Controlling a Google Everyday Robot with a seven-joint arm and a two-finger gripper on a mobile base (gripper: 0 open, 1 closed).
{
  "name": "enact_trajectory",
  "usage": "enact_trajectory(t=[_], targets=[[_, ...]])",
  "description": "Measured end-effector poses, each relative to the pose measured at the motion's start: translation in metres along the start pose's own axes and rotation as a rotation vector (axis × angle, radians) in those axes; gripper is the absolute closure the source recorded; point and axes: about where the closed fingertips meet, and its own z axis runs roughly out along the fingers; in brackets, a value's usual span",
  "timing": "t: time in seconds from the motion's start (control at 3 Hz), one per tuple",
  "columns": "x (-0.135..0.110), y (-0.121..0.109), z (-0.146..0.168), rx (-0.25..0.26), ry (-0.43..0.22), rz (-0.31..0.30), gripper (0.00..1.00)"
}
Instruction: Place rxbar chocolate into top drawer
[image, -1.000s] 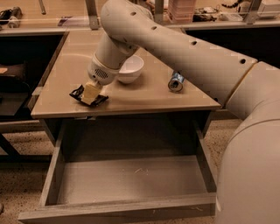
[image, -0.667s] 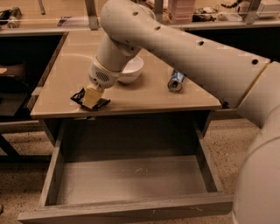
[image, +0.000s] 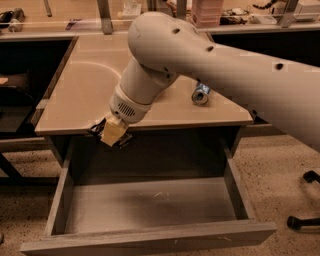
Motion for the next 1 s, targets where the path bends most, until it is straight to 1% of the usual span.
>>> enact_trajectory(t=[0.33,0.67,1.0], targets=[[0.028,0.029,0.006,0.005,-0.008,0.082,1.00],[0.054,0.049,0.015,0.028,0.006,0.149,1.00],[0.060,0.051,0.019,0.025,0.017,0.153,1.00]])
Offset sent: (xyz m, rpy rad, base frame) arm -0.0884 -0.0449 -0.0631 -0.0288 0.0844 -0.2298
